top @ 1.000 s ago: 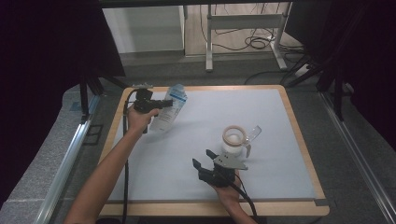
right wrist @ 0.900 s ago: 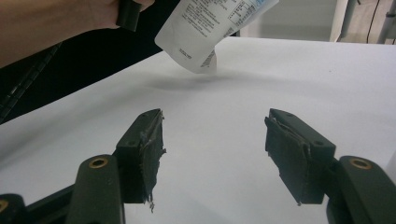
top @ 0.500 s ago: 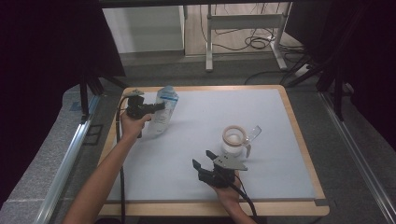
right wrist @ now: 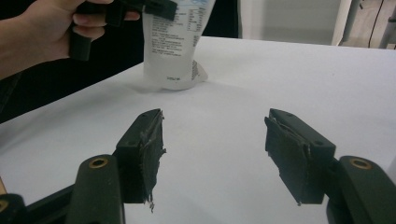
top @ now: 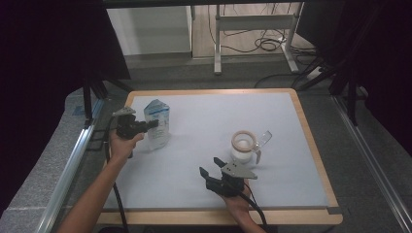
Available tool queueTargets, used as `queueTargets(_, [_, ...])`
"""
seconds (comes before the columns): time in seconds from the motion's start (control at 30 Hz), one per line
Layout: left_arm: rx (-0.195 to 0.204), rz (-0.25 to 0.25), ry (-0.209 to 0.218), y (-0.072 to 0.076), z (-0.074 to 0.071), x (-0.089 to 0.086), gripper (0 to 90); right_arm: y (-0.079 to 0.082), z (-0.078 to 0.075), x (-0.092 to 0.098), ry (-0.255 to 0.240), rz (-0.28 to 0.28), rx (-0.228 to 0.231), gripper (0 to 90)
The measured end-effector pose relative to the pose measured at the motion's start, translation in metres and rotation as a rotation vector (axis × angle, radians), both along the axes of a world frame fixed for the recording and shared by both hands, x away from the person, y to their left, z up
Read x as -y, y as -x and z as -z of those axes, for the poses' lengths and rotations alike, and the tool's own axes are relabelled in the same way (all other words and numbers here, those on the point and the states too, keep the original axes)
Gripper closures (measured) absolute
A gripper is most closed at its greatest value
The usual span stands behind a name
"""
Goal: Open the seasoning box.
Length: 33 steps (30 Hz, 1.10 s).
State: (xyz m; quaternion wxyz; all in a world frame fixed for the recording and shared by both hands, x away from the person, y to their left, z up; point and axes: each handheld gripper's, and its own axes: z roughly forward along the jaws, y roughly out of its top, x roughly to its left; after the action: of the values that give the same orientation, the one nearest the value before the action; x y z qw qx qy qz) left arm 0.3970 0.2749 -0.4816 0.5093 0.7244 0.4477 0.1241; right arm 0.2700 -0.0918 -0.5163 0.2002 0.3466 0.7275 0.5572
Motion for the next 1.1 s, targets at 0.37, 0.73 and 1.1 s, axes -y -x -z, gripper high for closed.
queueTargets(0.37, [0.018,0.009,0.002,0.013,0.009,-0.005,85.5,0.0,0.0,0.001,0.003,0.004,0.001,37.3])
queueTargets(0.73, [0.033,0.015,-0.016,0.01,0.011,0.002,79.1,0.0,0.001,0.004,0.001,0.013,-0.002,37.3])
queueTargets(1.1, [0.051,0.024,-0.027,0.003,0.009,0.012,80.6,-0.001,0.0,0.006,0.0,0.017,0.002,37.4])
